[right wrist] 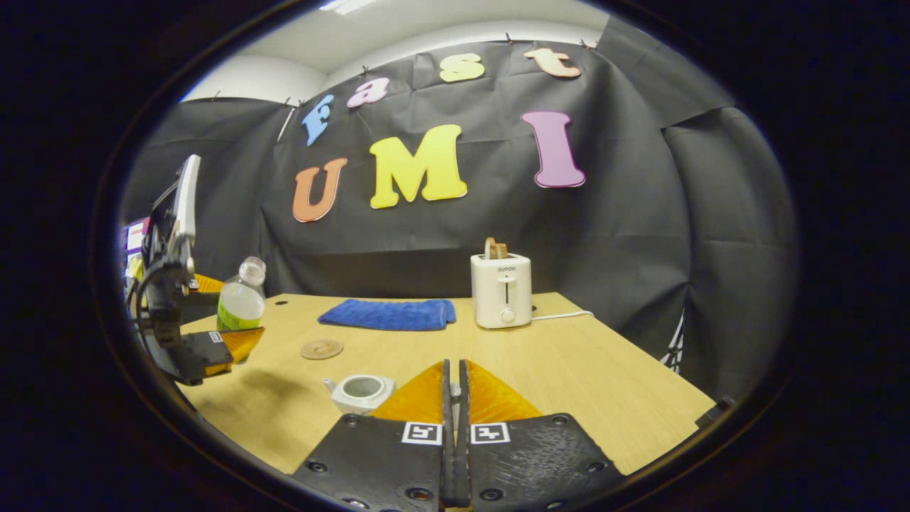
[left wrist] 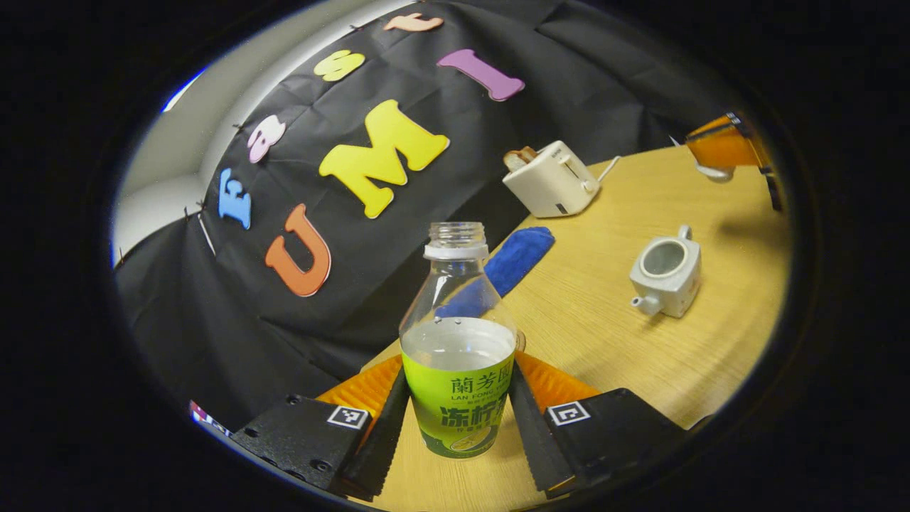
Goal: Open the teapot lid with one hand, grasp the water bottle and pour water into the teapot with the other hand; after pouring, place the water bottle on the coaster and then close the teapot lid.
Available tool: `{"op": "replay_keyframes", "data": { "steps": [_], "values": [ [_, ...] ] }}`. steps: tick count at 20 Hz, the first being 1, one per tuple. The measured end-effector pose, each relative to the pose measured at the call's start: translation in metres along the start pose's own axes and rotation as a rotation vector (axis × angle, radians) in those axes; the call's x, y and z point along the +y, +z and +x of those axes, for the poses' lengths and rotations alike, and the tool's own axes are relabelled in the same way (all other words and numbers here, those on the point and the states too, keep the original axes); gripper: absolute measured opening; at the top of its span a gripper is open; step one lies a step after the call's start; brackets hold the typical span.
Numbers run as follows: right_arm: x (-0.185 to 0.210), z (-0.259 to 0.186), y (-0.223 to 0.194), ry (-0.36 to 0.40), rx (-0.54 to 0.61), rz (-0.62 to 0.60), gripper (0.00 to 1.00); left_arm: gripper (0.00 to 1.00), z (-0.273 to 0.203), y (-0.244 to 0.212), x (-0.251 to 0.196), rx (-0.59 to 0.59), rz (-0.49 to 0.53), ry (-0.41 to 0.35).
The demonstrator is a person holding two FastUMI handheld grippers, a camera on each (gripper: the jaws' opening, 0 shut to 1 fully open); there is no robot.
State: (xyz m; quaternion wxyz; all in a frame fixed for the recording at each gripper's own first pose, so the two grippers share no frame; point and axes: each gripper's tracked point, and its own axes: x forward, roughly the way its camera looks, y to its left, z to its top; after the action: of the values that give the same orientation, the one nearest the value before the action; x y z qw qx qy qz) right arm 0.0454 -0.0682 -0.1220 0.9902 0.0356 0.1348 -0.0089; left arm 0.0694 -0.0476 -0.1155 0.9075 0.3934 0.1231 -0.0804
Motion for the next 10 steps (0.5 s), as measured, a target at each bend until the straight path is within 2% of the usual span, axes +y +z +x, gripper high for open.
{"op": "replay_keyframes", "data": {
  "steps": [5, 10],
  "values": [
    [-0.017, -0.002, 0.004, -0.028, -0.013, 0.002, 0.00, 0.76, -0.008, 0.023, -0.029, -0.033, 0.260, -0.032],
    [-0.036, -0.004, 0.008, -0.062, -0.028, 0.009, 0.00, 0.76, -0.004, 0.021, -0.041, 0.027, 0.379, -0.087]
  ]
}}
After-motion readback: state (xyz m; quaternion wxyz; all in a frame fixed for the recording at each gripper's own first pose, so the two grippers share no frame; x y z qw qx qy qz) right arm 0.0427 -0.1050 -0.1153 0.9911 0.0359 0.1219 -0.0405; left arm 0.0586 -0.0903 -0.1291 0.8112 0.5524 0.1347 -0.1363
